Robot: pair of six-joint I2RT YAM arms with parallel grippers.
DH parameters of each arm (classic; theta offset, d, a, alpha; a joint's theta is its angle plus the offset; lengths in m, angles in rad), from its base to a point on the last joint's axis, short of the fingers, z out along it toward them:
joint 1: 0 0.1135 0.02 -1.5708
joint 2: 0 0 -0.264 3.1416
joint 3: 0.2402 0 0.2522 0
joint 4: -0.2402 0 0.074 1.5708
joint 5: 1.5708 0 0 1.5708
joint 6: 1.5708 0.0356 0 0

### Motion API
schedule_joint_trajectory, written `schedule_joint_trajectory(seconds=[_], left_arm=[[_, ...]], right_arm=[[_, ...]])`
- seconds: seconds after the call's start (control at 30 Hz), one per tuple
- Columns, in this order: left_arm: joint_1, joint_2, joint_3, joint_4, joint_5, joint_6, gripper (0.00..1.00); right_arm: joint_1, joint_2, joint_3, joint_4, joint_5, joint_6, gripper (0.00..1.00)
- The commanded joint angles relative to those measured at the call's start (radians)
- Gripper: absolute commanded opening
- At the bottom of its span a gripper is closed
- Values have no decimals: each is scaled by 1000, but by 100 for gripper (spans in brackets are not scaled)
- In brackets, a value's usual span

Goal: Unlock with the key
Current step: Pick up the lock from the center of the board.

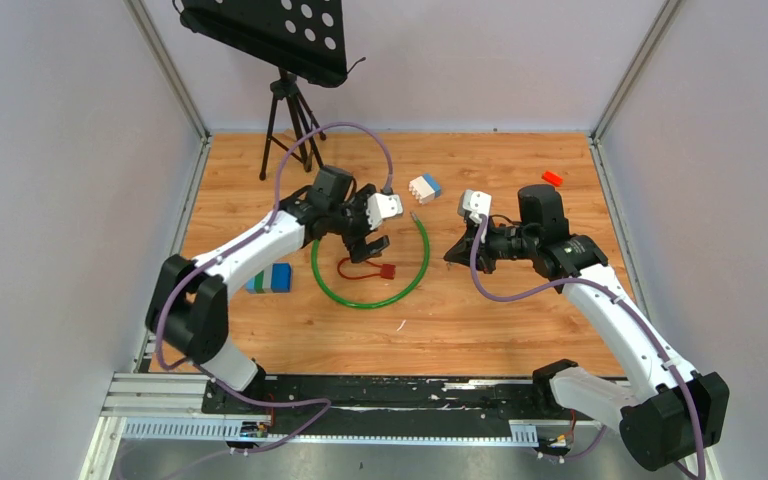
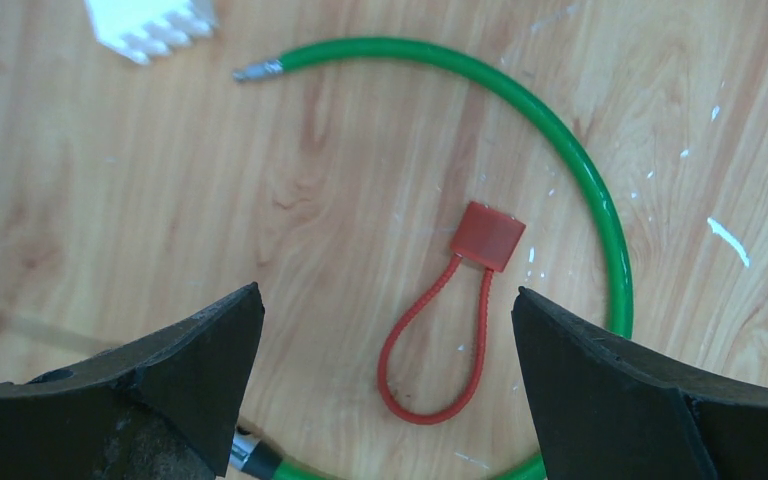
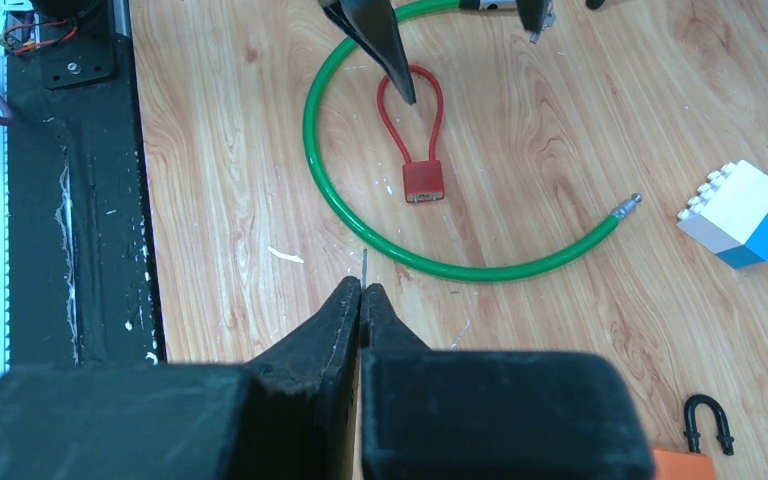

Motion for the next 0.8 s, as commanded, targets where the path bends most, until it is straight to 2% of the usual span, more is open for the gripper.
schedule_joint_trajectory(seconds=[0.0,0.17,0.27,0.43,0.77], left_arm=[[-11,131,103,-177,34,110,100],[-61,259,182,-312,11,360,98],[-97,340,245,-365,-36,423,95],[-134,421,283,-345,-93,443,93],[-159,484,290,-353,-151,435,79]], right_arm=[[4,-10,2,29,0,-6,0],[2,-29,-3,4,6,-18,0],[2,-38,-5,-13,8,-23,0],[2,-55,-13,-25,9,-28,0],[2,-57,-20,-28,5,-36,0]])
